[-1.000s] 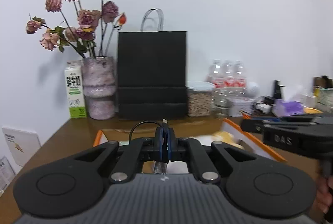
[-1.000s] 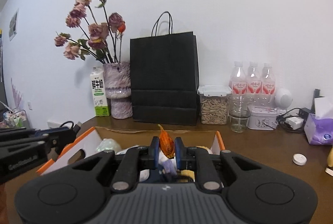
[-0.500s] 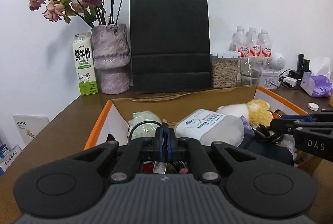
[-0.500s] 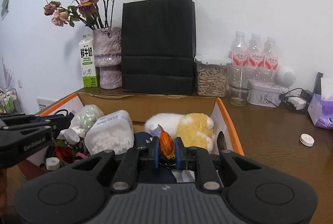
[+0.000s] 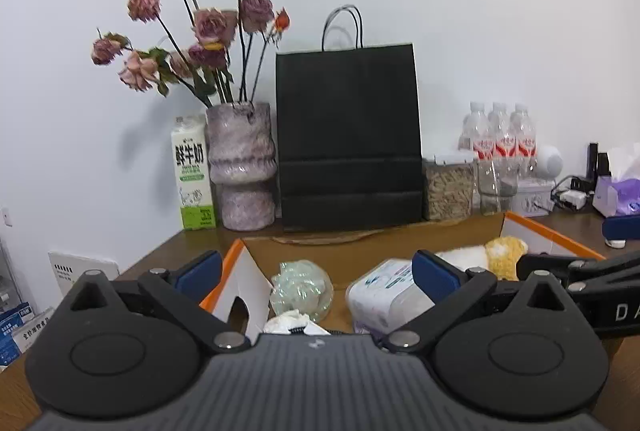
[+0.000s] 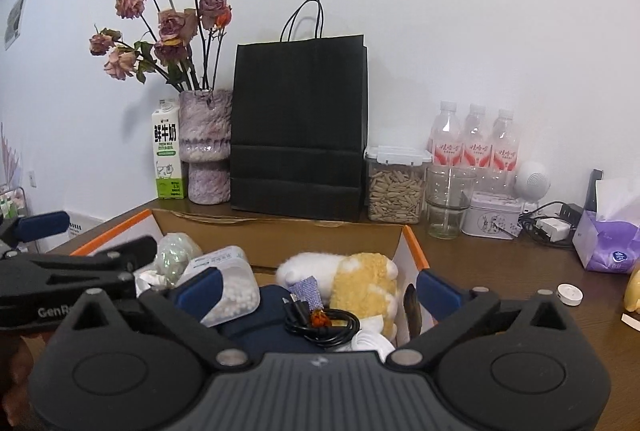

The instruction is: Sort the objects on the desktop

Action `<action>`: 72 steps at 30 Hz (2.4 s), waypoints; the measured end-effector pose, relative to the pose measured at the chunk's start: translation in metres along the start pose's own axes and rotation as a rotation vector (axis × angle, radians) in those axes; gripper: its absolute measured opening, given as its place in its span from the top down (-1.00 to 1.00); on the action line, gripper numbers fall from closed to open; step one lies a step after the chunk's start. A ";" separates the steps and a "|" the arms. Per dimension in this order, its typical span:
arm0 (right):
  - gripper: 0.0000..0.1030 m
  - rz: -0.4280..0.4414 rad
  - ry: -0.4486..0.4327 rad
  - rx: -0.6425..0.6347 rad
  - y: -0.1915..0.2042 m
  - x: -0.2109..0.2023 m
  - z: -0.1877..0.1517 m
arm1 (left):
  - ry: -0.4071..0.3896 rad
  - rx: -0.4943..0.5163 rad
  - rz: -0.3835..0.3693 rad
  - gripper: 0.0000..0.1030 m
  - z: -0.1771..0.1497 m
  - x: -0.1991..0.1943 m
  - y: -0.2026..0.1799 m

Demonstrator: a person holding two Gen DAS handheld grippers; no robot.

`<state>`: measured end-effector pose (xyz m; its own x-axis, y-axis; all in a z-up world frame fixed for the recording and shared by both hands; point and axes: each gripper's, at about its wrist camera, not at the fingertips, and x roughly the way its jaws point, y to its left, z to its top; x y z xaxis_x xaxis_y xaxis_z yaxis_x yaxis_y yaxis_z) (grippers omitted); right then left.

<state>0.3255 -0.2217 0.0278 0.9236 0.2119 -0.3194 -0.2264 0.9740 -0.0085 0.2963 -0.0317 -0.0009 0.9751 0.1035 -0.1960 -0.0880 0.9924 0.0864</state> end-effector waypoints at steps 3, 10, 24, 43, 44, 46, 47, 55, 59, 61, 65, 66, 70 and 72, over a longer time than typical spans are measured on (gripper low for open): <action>-1.00 -0.007 0.002 -0.004 0.001 0.000 0.001 | -0.003 0.002 0.007 -1.00 0.002 -0.002 -0.002; -1.00 -0.020 0.011 -0.006 0.000 -0.001 0.000 | 0.005 -0.004 0.009 -1.00 0.002 -0.003 -0.002; -1.00 -0.013 0.020 0.040 0.002 -0.033 0.012 | 0.028 -0.052 0.005 -1.00 0.016 -0.033 0.011; -1.00 0.018 0.042 0.024 0.032 -0.158 -0.006 | 0.108 -0.019 -0.031 -1.00 0.015 -0.159 0.021; -1.00 0.021 0.041 0.022 0.035 -0.168 -0.008 | 0.113 -0.018 -0.034 -1.00 0.013 -0.169 0.022; -1.00 0.030 0.040 0.021 0.040 -0.184 -0.013 | 0.115 -0.018 -0.042 -1.00 0.009 -0.184 0.023; -1.00 0.035 0.038 0.023 0.042 -0.193 -0.016 | 0.115 -0.020 -0.045 -1.00 0.007 -0.192 0.024; -1.00 0.031 0.049 0.025 0.052 -0.241 -0.042 | 0.143 -0.009 -0.062 -1.00 -0.018 -0.238 0.018; -1.00 0.026 0.074 0.034 0.055 -0.256 -0.056 | 0.148 -0.039 -0.050 -1.00 -0.028 -0.255 0.020; -1.00 0.024 0.080 0.031 0.058 -0.263 -0.063 | 0.137 -0.056 -0.039 -1.00 -0.031 -0.265 0.022; -1.00 0.010 0.082 0.030 0.063 -0.274 -0.071 | 0.136 -0.062 -0.029 -1.00 -0.038 -0.277 0.024; -1.00 0.013 0.086 0.035 0.064 -0.276 -0.072 | 0.141 -0.064 -0.027 -1.00 -0.039 -0.278 0.025; -1.00 0.027 0.103 0.040 0.069 -0.278 -0.077 | 0.145 -0.075 -0.012 -1.00 -0.041 -0.281 0.028; -1.00 0.028 0.105 0.041 0.069 -0.278 -0.077 | 0.139 -0.071 -0.004 -1.00 -0.040 -0.282 0.028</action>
<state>0.0288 -0.2193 0.0432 0.8790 0.2315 -0.4169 -0.2367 0.9708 0.0401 0.0105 -0.0302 0.0174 0.9383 0.1025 -0.3303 -0.1027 0.9946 0.0169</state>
